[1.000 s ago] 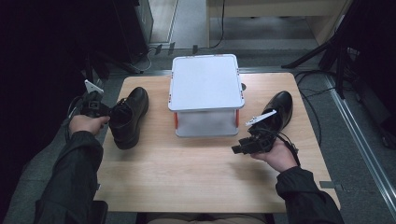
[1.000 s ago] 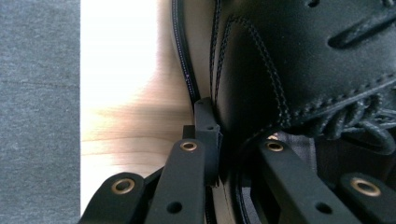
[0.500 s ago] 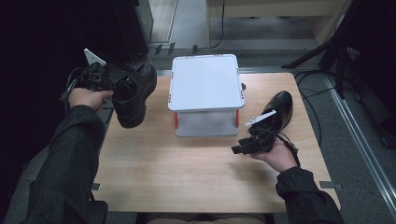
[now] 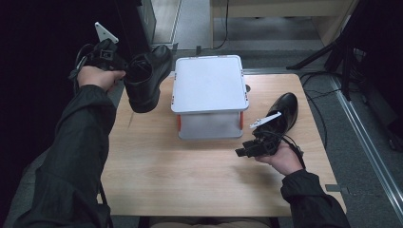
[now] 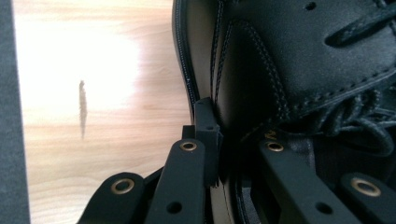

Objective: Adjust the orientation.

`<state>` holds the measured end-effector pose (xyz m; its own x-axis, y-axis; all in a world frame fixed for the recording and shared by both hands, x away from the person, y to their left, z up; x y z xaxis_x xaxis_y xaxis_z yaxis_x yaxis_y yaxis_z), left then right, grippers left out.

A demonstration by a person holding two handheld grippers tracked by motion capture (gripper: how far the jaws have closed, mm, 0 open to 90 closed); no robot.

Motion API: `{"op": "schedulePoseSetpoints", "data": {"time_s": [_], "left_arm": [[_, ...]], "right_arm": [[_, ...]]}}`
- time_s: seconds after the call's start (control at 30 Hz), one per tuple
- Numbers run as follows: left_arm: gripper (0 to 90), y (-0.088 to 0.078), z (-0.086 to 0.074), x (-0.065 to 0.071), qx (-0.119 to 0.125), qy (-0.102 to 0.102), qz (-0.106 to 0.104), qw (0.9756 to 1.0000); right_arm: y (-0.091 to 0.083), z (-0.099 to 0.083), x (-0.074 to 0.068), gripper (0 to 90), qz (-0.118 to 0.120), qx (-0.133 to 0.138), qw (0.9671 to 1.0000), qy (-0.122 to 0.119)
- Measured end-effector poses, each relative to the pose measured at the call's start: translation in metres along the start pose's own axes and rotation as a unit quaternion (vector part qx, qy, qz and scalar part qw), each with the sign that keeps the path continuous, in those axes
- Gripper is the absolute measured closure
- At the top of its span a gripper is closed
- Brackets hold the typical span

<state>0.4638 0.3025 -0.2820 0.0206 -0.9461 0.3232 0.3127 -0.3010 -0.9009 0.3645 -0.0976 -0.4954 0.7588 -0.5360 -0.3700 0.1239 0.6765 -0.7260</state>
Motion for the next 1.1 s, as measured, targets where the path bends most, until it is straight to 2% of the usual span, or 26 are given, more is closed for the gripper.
{"op": "schedulePoseSetpoints", "data": {"time_s": [0.03,0.1,0.17,0.27,0.37,0.6,0.7,0.83,1.0,1.1], "left_arm": [[85.2,0.001,0.003,0.010,-0.001,0.007,-0.001,1.0000],[85.2,0.002,0.005,0.015,-0.002,0.010,-0.002,0.9999],[85.2,0.009,0.009,0.028,-0.003,0.014,-0.005,0.9999],[85.2,0.015,0.011,0.036,-0.014,0.023,-0.007,0.9996],[85.2,0.026,0.015,0.051,-0.023,0.034,-0.008,0.9991],[84.2,0.041,0.020,0.074,-0.025,0.042,-0.013,0.9987],[83.9,0.046,0.022,0.079,-0.024,0.041,-0.008,0.9988],[83.0,0.056,0.023,0.087,-0.030,0.033,-0.012,0.9989],[81.9,0.063,0.021,0.092,-0.034,0.032,-0.013,0.9988],[80.9,0.065,0.019,0.094,-0.031,0.022,-0.029,0.9989]], "right_arm": [[-0.001,-0.001,0.000,48.1,0.000,0.002,1.0000,0.000],[-0.002,-0.002,0.000,48.1,0.000,0.002,1.0000,0.001],[-0.005,-0.006,0.001,48.1,-0.003,0.003,1.0000,0.004],[-0.008,-0.008,0.002,48.1,-0.005,0.006,0.9999,0.011],[-0.010,-0.012,0.003,48.1,-0.009,0.007,0.9998,0.015],[-0.017,-0.019,0.005,48.1,-0.017,0.011,0.9995,0.025],[-0.018,-0.020,0.005,48.1,-0.017,0.013,0.9994,0.027],[-0.020,-0.022,0.006,48.1,-0.019,0.016,0.9992,0.030],[-0.021,-0.022,0.007,48.1,-0.019,0.016,0.9992,0.031],[-0.020,-0.022,0.007,48.1,-0.019,0.016,0.9992,0.031]]}}
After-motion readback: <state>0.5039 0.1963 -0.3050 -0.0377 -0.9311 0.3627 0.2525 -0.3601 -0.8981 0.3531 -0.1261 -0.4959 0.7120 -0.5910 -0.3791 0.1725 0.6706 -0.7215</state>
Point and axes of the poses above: each handheld gripper's, and its own axes: y roughly forward along the jaws, z roughly out of its top, x roughly to its right, the point moved 6 cm from there along y, roughly forward along the jaws
